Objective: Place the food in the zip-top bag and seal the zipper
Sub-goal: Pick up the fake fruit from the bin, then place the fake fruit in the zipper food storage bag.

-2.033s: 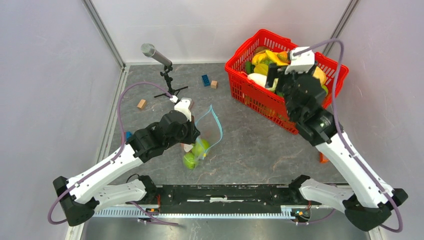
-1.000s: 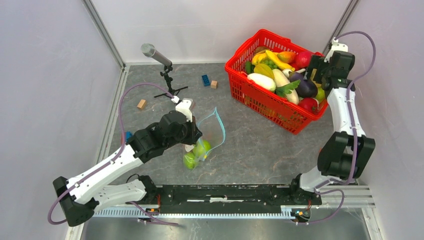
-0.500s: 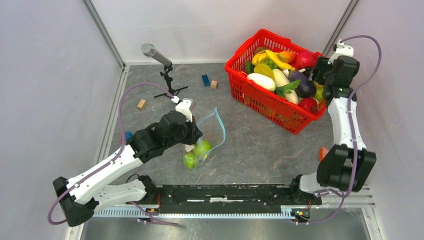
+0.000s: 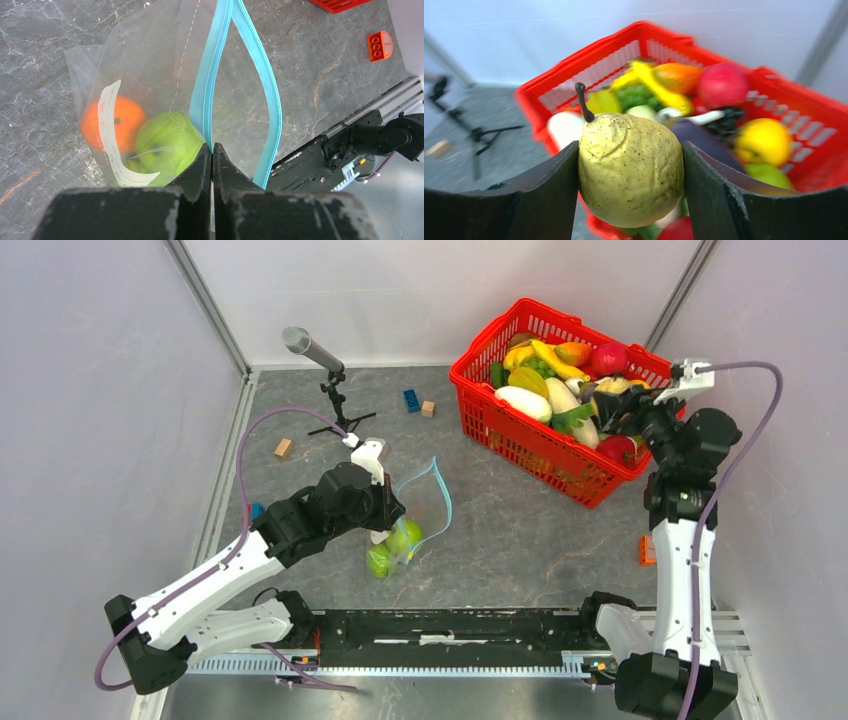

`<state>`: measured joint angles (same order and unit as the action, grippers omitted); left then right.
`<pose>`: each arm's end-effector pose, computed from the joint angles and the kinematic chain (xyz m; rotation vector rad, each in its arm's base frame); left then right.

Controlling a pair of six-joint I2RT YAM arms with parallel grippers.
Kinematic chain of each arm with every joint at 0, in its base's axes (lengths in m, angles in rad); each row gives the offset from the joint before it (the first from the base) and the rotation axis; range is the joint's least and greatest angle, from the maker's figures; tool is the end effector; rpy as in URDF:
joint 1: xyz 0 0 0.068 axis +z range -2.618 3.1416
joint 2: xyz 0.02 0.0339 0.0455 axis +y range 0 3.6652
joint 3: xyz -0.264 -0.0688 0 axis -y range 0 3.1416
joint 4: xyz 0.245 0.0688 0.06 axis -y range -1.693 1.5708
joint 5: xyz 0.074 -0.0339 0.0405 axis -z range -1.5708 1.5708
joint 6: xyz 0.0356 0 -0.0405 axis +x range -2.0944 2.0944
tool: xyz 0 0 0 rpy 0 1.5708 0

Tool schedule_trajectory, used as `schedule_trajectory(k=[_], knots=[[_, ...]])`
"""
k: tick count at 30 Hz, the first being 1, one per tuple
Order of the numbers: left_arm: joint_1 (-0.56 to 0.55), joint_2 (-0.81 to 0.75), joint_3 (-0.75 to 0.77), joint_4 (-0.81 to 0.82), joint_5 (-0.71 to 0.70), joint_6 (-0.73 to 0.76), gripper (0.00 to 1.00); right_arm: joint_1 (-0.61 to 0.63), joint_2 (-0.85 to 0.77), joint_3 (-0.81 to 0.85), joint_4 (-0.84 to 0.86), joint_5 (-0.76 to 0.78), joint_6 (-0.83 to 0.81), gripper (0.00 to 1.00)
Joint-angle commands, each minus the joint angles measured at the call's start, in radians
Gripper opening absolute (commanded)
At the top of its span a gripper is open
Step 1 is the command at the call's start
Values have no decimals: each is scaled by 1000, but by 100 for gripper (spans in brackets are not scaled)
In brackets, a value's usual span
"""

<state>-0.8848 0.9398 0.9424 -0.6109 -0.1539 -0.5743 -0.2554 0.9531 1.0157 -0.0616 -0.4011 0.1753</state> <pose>0.1301 -0.1503 0.3249 0.2580 2.2338 -0.6529 0.2112 -0.0408 0.4040 0.0230 1.5752 0.2517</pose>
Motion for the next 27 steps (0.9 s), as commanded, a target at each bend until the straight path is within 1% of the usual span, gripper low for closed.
schedule_trajectory(k=[1, 2, 3, 8, 14, 18, 22, 24, 25, 27], knots=[[4, -13, -6, 51, 19, -7, 2, 10, -84, -158, 250, -398, 232, 49], [5, -12, -10, 55, 21, -9, 2, 23, -113, -202, 313, -441, 282, 49], [4, -9, -9, 58, 22, -10, 2, 40, -140, -230, 342, -450, 306, 49], [4, -4, -7, 72, 39, -17, 2, 186, -187, -233, 259, -451, 241, 52], [5, -6, -16, 83, 45, -29, 2, 481, -180, -270, 242, -378, 198, 52], [5, -12, -20, 83, 45, -31, 2, 657, -156, -308, 270, -314, 180, 53], [5, -14, -16, 83, 46, -34, 2, 845, -99, -331, 283, -161, 129, 53], [5, -13, -15, 83, 44, -33, 2, 942, -59, -333, 302, -112, 108, 53], [5, -16, -13, 82, 46, -34, 2, 976, -42, -334, 313, -81, 97, 53], [4, -16, -7, 75, 46, -34, 2, 1034, 3, -327, 308, 32, 58, 55]])
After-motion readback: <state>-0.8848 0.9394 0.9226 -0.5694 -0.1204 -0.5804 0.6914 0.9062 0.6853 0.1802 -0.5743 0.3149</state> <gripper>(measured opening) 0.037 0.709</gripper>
